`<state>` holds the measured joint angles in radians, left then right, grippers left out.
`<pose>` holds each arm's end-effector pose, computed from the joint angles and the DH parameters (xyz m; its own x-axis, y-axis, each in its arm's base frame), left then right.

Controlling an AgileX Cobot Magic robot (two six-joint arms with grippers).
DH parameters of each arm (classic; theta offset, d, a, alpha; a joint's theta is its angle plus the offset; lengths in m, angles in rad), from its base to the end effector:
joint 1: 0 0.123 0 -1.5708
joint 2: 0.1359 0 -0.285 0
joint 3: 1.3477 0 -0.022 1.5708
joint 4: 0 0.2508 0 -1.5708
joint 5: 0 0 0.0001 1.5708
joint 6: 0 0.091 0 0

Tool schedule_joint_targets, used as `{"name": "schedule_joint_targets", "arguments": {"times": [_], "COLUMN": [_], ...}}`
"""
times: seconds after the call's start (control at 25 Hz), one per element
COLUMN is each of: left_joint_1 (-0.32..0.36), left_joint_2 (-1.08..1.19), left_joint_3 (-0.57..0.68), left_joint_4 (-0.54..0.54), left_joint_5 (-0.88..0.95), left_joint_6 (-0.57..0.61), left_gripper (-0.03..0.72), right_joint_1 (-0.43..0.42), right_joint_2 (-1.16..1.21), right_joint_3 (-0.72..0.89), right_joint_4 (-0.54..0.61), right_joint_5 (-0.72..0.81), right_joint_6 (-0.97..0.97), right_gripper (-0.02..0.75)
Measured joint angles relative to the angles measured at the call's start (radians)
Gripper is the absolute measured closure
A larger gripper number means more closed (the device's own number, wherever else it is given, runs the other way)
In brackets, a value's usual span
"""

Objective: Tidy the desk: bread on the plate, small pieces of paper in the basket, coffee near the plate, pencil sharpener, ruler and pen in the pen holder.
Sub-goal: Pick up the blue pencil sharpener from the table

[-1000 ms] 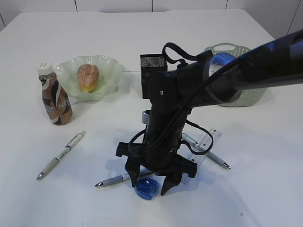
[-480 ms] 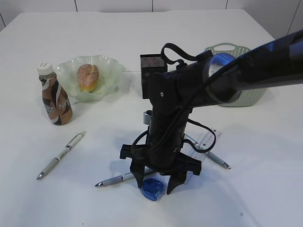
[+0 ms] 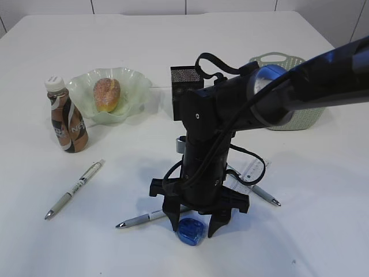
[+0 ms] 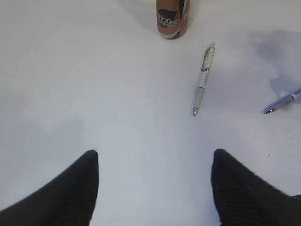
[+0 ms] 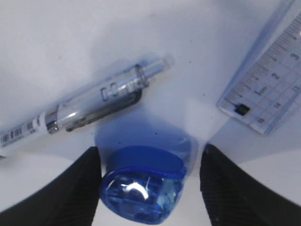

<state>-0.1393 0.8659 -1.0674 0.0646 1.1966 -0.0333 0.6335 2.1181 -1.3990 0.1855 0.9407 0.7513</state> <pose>0.1359 -0.0135 0.3840 -0.7811 0.0998 -0.6164 0.0944 0.9947 0.0414 0.3109 0.2452 0.1237 -0.9697 0.2187 0.1089 0.2297 0.9679 0.1020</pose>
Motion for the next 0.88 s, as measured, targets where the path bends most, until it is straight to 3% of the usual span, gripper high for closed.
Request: {"name": "schedule_joint_targets", "arguments": {"times": [0.32, 0.88], "left_joint_1": [0.000, 0.000], "left_joint_2": [0.000, 0.000], "left_joint_3": [0.000, 0.000], "left_joint_4": [0.000, 0.002], "left_joint_5": [0.000, 0.000], "left_joint_6": [0.000, 0.000], "left_gripper": [0.162, 0.162], "right_joint_1": [0.000, 0.000], "right_joint_2": [0.000, 0.000], "right_joint_3": [0.000, 0.000], "right_joint_4": [0.000, -0.011], "right_joint_5": [0.005, 0.007], "right_joint_6": [0.002, -0.034], "right_gripper": [0.335, 0.343]}}
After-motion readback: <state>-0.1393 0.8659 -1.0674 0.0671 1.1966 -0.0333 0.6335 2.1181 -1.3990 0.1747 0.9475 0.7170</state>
